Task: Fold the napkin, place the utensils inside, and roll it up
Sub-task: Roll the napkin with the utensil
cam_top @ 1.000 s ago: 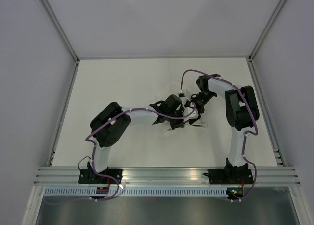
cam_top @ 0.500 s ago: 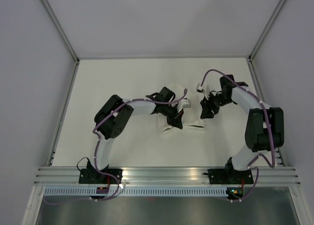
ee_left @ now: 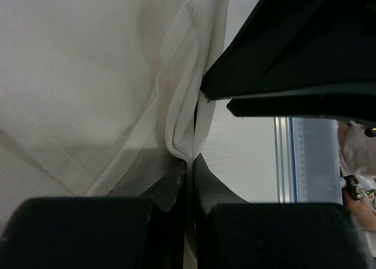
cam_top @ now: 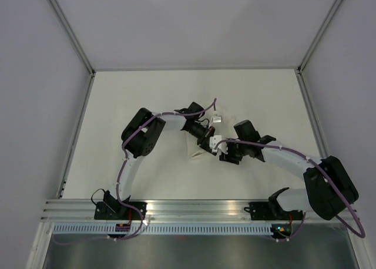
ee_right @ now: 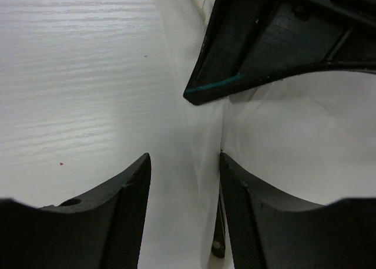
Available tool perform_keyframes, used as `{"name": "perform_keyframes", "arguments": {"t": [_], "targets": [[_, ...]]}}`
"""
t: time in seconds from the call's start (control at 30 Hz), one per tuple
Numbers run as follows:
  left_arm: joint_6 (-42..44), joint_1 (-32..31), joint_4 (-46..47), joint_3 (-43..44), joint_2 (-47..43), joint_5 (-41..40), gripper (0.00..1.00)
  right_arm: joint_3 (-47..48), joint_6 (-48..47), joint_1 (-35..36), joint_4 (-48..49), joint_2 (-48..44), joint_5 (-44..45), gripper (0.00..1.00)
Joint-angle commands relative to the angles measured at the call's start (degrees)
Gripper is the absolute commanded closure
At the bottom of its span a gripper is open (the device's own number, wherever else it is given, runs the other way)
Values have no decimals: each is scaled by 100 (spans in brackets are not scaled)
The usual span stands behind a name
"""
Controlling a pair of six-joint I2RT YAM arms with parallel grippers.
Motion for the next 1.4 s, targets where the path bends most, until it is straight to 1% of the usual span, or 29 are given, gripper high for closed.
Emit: {"name": "perform_keyframes", "arguments": {"t": [0.0, 0.1, 0.2, 0.47, 0.57, 0.67, 0.8, 0.93, 1.0, 1.03, 1.1, 1.13, 1.2, 1.27, 1.33, 1.37], "targets": [[-6, -17, -452, -36, 466, -180, 98, -297, -81, 497, 1303, -23, 644, 44], [-32, -17, -452, -18, 493, -153, 98, -456, -178, 805, 1613, 144, 847, 44], [-24, -8, -505, 17, 519, -153, 98, -526, -257, 912, 1824, 328, 1014, 44], [91, 19, -672, 70, 572, -135, 98, -526, -441, 956, 1930, 672, 1129, 50], [152, 18, -751, 96, 598, -118, 98, -439, -547, 956, 1694, 821, 1059, 52], [196, 27, -804, 140, 607, -100, 98, -272, -739, 965, 1255, 1014, 1024, 53], [249, 45, -865, 202, 598, -100, 98, 27, -907, 956, 421, 1330, 822, 57], [275, 62, -874, 219, 563, -91, 98, 264, -951, 947, -64, 1612, 707, 68], [284, 89, -883, 219, 519, -100, 96, 361, -951, 947, -301, 1709, 655, 71], [284, 97, -883, 219, 493, -100, 93, 405, -951, 939, -380, 1744, 567, 76], [284, 115, -883, 228, 379, -109, 90, 589, -951, 877, -740, 1858, 453, 79], [284, 124, -883, 228, 326, -109, 86, 764, -977, 851, -872, 1919, 304, 81], [258, 168, -874, 254, 212, -126, 82, 941, -1004, 719, -1259, 2086, 146, 85], [153, 220, -830, 263, 98, -153, 74, 1222, -1101, 562, -1679, 2305, -91, 86], [56, 247, -655, 228, -16, -179, 69, 1476, -1232, 456, -1936, 2542, -241, 87], [-84, 282, -550, 141, -78, -231, 69, 1547, -1276, 359, -2172, 2622, -381, 87]]}}
